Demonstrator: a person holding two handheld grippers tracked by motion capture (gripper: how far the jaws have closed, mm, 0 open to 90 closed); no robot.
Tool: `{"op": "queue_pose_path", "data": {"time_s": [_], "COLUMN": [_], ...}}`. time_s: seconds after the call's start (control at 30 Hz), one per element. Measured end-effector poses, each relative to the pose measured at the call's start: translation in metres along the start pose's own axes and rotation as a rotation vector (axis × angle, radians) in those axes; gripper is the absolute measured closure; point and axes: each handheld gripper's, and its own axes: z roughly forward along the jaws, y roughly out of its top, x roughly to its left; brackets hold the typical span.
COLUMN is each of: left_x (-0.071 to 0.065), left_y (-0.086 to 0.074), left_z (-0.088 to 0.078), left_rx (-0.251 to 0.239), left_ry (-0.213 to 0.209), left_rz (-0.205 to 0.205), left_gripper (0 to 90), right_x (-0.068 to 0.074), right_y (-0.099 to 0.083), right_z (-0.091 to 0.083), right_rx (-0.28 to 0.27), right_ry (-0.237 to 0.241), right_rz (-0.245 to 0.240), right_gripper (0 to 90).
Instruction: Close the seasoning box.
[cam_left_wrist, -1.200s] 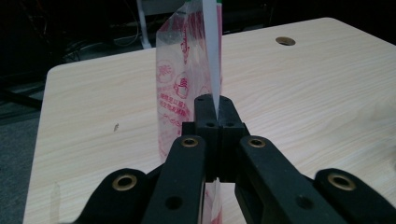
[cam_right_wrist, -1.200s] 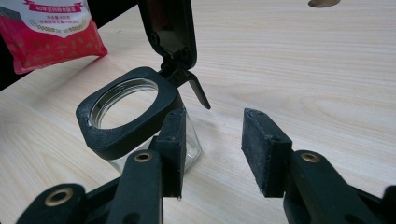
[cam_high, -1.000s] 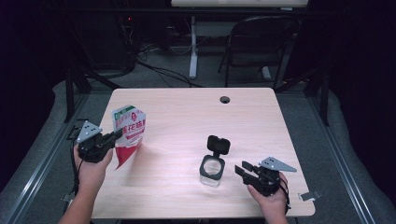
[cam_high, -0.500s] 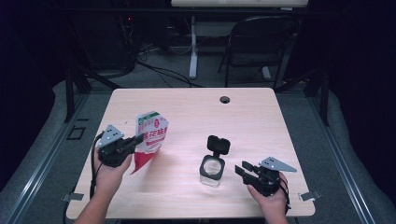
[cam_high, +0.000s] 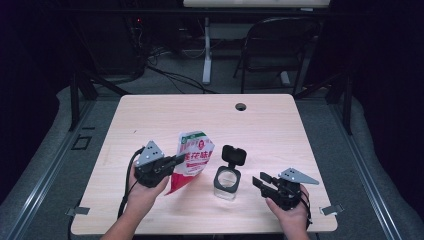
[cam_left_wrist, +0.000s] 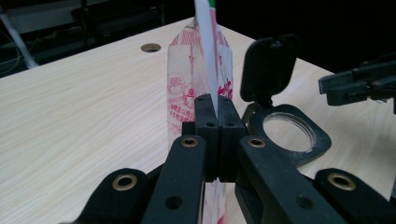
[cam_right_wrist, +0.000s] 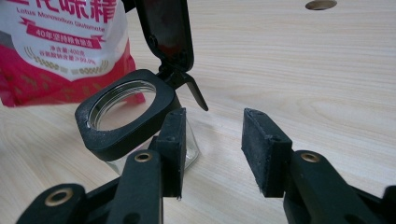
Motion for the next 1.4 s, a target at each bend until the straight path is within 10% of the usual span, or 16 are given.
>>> {"op": "queue_pose_path", "data": {"time_s": [0.83,1.07,1.4], "left_x": [0.017,0.010,0.011], "left_y": [-0.061,-0.062,-0.063], "left_z": [-0.013,-0.012,-0.012], "left_rx": [0.056,0.066,0.061], "left_ry": [-0.061,-0.084,-0.091], "left_rz": [-0.125,-0.113,-0.127], "left_gripper": [90.0,90.0,90.0], "right_x": [0.032,0.060,0.084], "right_y": [0.037,0.043,0.049], "right_z": [-0.012,0.001,0.027], "right_rx": [-0.005,0.012,0.045], "right_ry": [0.066,0.134,0.291], "right_rz": [-0.119,-0.200,-0.184], "right_gripper": [46.4,45.7,49.5]}}
